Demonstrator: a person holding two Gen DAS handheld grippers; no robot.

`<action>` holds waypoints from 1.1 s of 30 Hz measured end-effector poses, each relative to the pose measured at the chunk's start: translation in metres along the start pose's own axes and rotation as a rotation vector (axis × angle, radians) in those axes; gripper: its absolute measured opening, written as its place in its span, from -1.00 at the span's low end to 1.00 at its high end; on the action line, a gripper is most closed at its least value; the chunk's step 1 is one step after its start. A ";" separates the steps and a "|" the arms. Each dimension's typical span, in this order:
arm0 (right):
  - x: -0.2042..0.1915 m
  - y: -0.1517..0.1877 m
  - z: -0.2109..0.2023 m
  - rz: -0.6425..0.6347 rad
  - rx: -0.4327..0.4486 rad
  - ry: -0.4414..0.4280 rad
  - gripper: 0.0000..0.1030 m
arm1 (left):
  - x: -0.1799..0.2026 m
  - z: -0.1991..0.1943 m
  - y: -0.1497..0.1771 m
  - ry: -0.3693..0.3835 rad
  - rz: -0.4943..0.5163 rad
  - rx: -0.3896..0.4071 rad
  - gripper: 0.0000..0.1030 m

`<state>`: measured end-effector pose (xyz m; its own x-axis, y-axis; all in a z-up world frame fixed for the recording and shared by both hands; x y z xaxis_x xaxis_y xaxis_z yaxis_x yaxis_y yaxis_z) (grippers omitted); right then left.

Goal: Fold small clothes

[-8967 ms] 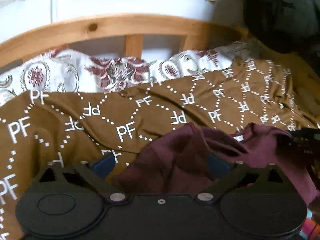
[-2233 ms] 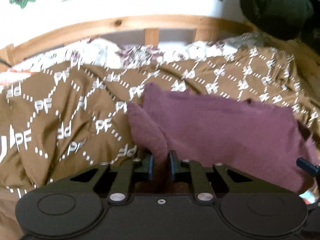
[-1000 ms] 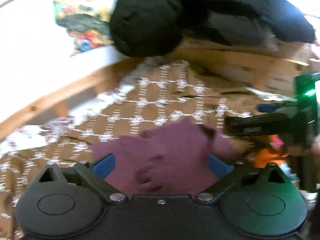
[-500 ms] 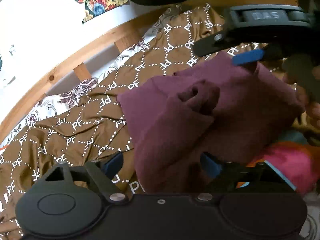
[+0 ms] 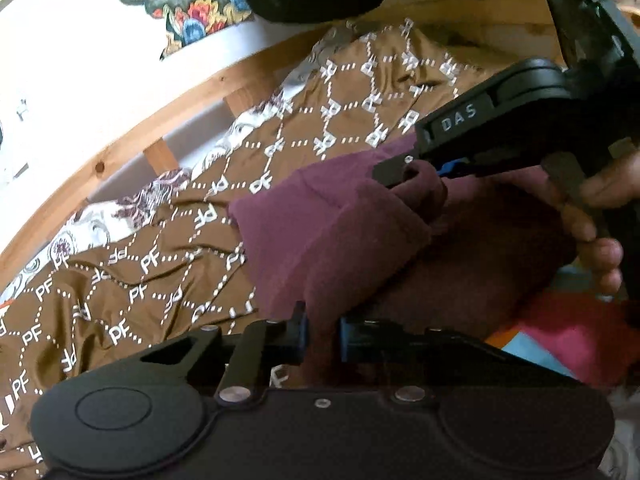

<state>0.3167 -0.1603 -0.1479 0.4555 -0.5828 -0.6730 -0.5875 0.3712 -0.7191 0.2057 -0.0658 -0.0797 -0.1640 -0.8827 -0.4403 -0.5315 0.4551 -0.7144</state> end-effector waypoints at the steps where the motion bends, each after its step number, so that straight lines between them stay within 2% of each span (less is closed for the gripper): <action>1: -0.003 -0.004 -0.004 -0.019 0.016 0.000 -0.71 | 0.002 -0.004 -0.004 0.007 -0.003 0.014 -0.71; 6: -0.024 -0.028 -0.032 -0.122 0.088 0.022 -0.74 | 0.021 -0.022 -0.025 0.058 0.011 0.093 -0.72; 9: -0.030 -0.039 -0.054 -0.185 0.126 0.078 -0.74 | 0.039 -0.029 -0.033 0.092 0.045 0.131 -0.72; 12: -0.023 -0.045 -0.078 -0.193 0.154 0.129 -0.75 | 0.058 -0.031 -0.039 0.126 0.077 0.150 -0.72; 20: 0.013 -0.036 -0.111 -0.133 0.135 0.240 -0.75 | 0.090 -0.030 -0.038 0.174 0.110 0.148 -0.72; 26: 0.026 -0.025 -0.123 -0.115 0.099 0.299 -0.76 | 0.096 -0.027 -0.031 0.184 0.115 0.133 -0.70; 33: 0.045 -0.013 -0.120 -0.060 0.064 0.331 -0.76 | 0.099 -0.027 -0.027 0.211 0.087 0.112 -0.52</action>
<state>0.2649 -0.2782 -0.1482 0.2397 -0.8040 -0.5442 -0.5183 0.3680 -0.7719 0.1815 -0.1685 -0.0887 -0.3814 -0.8393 -0.3874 -0.4146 0.5299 -0.7398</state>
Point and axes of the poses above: each gripper's, at about its wrist camera, not at the fingertips, and z roughly the way its jaws point, x to its right, y to its underside, the point moved 8 cm from there along z, roughly the way its jaws point, and after that the axes turned 7 degrees about -y, right-handed, at the moved point
